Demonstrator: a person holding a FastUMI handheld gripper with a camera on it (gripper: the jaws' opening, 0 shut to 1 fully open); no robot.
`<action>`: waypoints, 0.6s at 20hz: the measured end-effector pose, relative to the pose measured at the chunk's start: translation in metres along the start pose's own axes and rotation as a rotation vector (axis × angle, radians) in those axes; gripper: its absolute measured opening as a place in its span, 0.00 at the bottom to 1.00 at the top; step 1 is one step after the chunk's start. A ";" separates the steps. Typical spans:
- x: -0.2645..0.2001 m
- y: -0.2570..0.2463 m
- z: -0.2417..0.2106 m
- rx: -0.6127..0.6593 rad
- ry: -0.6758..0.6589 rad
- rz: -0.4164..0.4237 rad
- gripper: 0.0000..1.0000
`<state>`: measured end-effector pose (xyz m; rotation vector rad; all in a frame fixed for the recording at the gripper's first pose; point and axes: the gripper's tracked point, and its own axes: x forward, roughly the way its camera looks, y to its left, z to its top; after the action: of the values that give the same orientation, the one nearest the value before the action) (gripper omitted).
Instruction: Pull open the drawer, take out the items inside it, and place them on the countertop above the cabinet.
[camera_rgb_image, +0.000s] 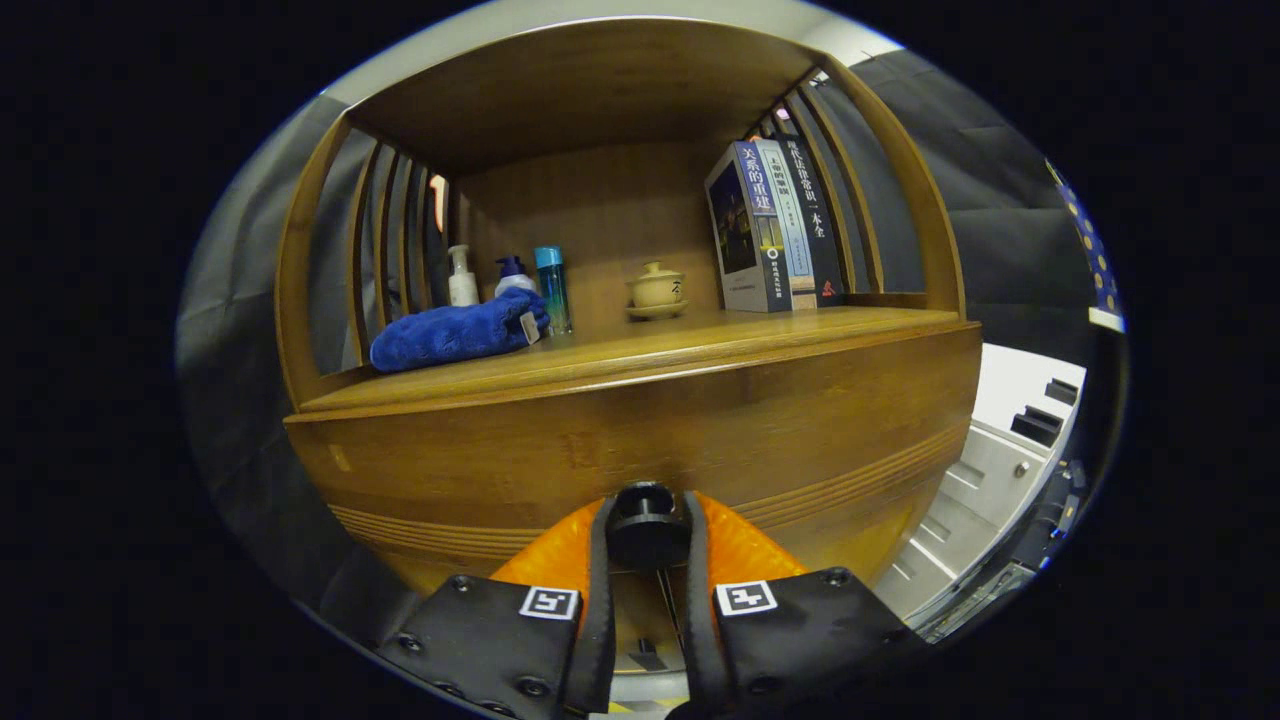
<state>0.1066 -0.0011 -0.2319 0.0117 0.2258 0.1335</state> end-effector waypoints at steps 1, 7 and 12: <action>-0.005 -0.001 -0.002 -0.003 0.001 -0.005 0.37; -0.049 -0.005 -0.009 -0.012 -0.002 -0.010 0.37; -0.075 -0.007 -0.015 -0.018 0.014 -0.030 0.36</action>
<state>0.0320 -0.0184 -0.2295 -0.0109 0.2389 0.1059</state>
